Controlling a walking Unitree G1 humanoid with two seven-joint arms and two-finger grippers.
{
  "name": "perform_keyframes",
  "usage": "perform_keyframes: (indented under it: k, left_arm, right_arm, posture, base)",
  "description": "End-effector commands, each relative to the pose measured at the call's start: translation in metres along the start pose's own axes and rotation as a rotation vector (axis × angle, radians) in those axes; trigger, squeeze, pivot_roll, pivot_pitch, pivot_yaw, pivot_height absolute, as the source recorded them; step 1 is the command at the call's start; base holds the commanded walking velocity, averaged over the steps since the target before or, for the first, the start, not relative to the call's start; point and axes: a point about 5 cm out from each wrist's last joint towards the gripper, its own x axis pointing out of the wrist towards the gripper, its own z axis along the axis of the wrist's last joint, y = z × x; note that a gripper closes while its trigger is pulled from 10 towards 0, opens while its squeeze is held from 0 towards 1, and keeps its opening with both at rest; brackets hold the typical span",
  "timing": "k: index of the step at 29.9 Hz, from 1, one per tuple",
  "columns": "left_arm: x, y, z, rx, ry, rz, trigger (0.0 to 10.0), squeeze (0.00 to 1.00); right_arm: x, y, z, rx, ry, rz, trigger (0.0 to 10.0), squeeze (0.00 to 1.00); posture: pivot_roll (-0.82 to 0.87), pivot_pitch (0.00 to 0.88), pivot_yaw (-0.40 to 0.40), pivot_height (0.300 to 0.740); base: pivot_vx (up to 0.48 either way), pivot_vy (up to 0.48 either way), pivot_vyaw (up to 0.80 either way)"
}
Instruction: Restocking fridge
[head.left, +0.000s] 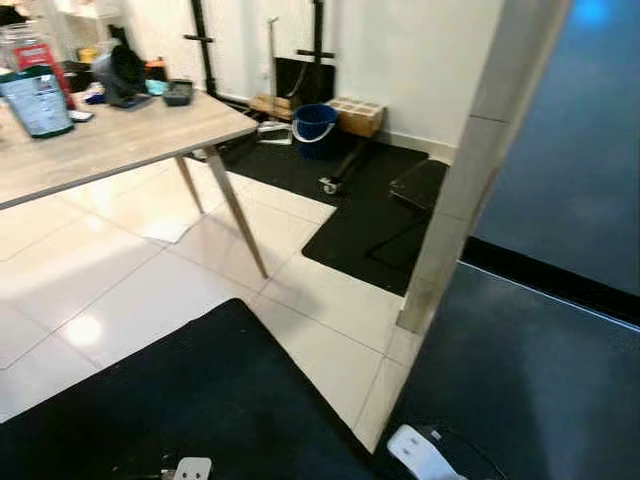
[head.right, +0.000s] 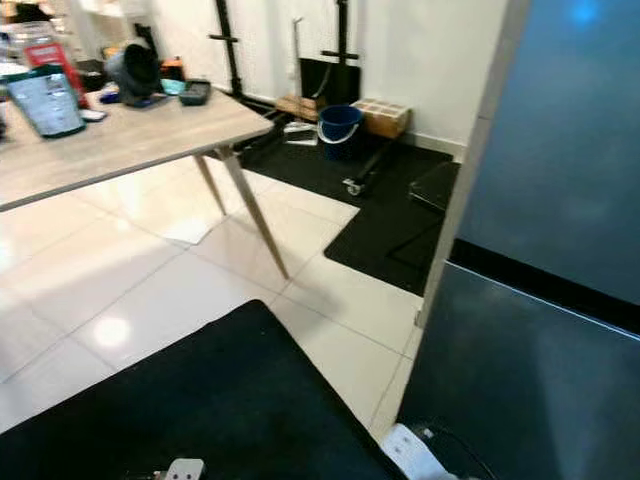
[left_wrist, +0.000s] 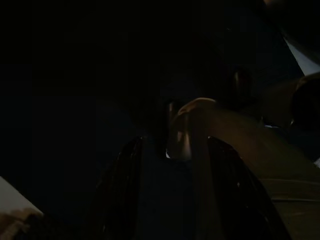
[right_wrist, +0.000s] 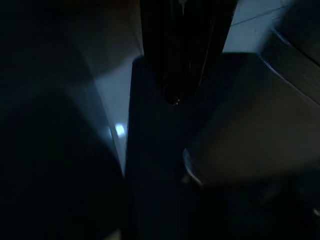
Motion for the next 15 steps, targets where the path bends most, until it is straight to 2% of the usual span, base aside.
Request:
perform_keyframes:
  k: [1,6,10,15]
  left_arm:
    - [-0.002,-0.004,-0.021,0.014,0.089,-0.008,10.0,0.0]
    - [-0.003,-0.003,-0.024,0.037,0.115,-0.016,10.0,0.0]
    - [-0.003,-0.003,-0.024,0.034,0.114,-0.018,10.0,0.0]
    - [-0.003,-0.004,-0.024,0.034,0.115,-0.02,10.0,0.0]
  right_arm:
    - [-0.001,0.001,-0.012,0.043,0.038,-0.022,10.0,0.0]
    - [-0.002,0.01,-0.033,0.094,0.098,-0.011,10.0,0.0]
    - [-0.001,0.01,-0.034,0.137,0.098,-0.028,10.0,0.0]
    - [-0.002,0.009,-0.037,0.144,0.101,-0.039,10.0,0.0]
  posture:
    - [-0.02,0.0,-0.03,0.739]
    - [-0.02,0.0,-0.027,0.739]
    - [-0.02,0.0,-0.024,0.739]
    - [-0.02,0.0,-0.023,0.739]
  base:
    - [0.0,0.0,0.77]
    - [0.0,0.0,0.77]
    - [0.0,0.0,0.77]
    - [0.0,0.0,0.78]
